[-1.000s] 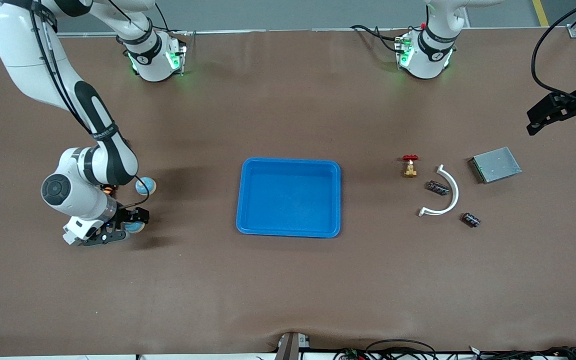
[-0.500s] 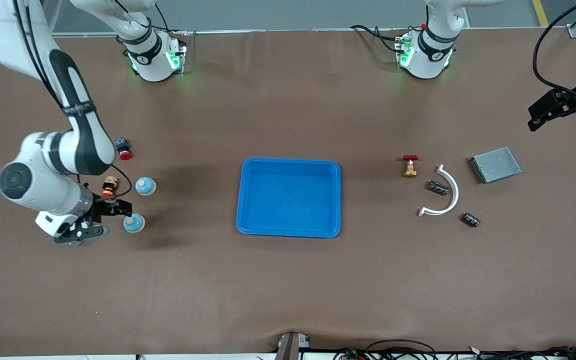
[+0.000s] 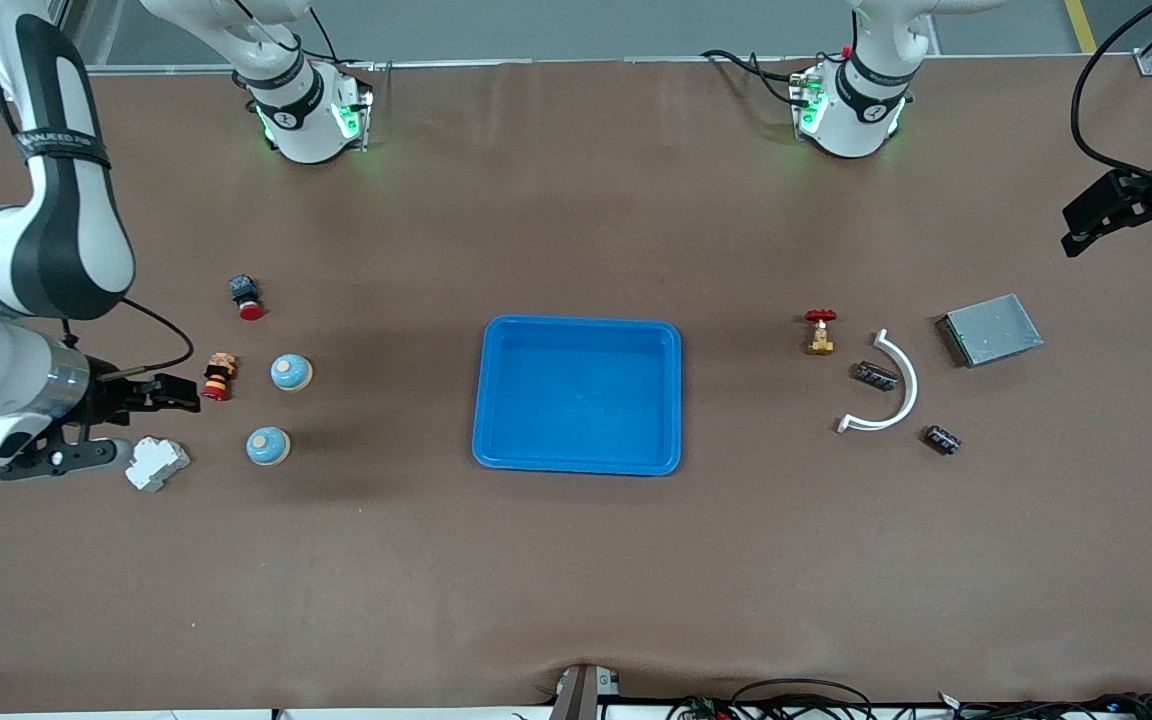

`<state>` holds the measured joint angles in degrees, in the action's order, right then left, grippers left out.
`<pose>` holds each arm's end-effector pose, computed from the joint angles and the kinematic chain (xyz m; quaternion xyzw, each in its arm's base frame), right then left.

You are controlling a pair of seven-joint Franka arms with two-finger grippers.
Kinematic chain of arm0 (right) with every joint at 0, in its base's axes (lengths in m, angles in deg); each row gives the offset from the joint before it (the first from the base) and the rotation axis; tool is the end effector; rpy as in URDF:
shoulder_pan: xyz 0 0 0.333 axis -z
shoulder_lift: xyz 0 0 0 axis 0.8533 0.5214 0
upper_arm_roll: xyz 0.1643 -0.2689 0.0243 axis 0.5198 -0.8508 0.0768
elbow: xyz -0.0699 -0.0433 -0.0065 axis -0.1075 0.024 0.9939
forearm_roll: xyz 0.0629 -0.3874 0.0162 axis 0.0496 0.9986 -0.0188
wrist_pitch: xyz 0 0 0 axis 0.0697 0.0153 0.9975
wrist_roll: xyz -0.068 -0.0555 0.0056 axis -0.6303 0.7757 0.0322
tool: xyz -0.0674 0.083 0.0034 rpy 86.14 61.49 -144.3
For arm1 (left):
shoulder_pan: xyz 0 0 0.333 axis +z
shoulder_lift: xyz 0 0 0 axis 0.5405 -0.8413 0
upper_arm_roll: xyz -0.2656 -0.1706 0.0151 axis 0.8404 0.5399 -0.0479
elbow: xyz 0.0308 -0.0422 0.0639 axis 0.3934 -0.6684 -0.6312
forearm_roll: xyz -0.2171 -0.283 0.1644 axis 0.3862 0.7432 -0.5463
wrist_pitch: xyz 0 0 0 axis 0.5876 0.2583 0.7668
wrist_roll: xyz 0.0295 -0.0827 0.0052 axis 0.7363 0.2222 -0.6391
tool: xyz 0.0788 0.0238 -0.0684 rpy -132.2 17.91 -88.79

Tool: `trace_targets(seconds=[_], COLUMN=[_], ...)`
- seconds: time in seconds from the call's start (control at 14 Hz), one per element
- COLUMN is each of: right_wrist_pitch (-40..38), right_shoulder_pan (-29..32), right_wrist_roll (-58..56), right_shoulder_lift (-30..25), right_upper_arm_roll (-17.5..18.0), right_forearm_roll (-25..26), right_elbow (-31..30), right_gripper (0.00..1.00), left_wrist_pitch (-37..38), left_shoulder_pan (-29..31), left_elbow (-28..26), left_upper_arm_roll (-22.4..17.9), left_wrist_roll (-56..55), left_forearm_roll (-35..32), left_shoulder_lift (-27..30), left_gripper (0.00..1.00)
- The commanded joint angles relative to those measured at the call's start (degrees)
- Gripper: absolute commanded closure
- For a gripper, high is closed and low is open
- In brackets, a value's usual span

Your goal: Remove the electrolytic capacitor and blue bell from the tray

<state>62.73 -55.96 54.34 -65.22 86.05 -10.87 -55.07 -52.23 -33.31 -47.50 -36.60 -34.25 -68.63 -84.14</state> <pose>0.6544 -0.0229 0.4337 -0.9962 -0.0749 0.0430 0.0125 0.5358 -0.0234 0.6634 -0.9985 -0.0281 -0.0341 0.0317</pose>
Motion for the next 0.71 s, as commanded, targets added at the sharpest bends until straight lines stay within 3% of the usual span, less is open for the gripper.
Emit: trace_targets(seconds=[0.0,0.29,0.64], right_wrist_pitch=[-3.5,-10.1,-18.1], right_shoulder_pan=[1.7,1.2,-0.2], right_wrist_roll=[4.9,10.8,10.5], right_shoulder_lift=[-4.0,-9.4,-10.4], right_upper_arm_roll=[0.7,1.6,1.0], right_forearm_roll=[-0.2,-0.5,-0.5], right_elbow=[-0.1,1.6,6.8], right_gripper=[0.00,0.00,0.00], left_wrist_pitch=[1.2,1.2,1.2], left_shoulder_pan=[0.2,0.1,0.1], left_elbow=[1.2,1.4,1.3], left_upper_arm_roll=[0.0,0.0,0.1], left_wrist_roll=[0.3,0.4,0.6], left_forearm_roll=[0.8,1.2,1.2], left_shoulder_lift=[0.5,0.1,0.1], left_gripper=[0.00,0.00,0.00])
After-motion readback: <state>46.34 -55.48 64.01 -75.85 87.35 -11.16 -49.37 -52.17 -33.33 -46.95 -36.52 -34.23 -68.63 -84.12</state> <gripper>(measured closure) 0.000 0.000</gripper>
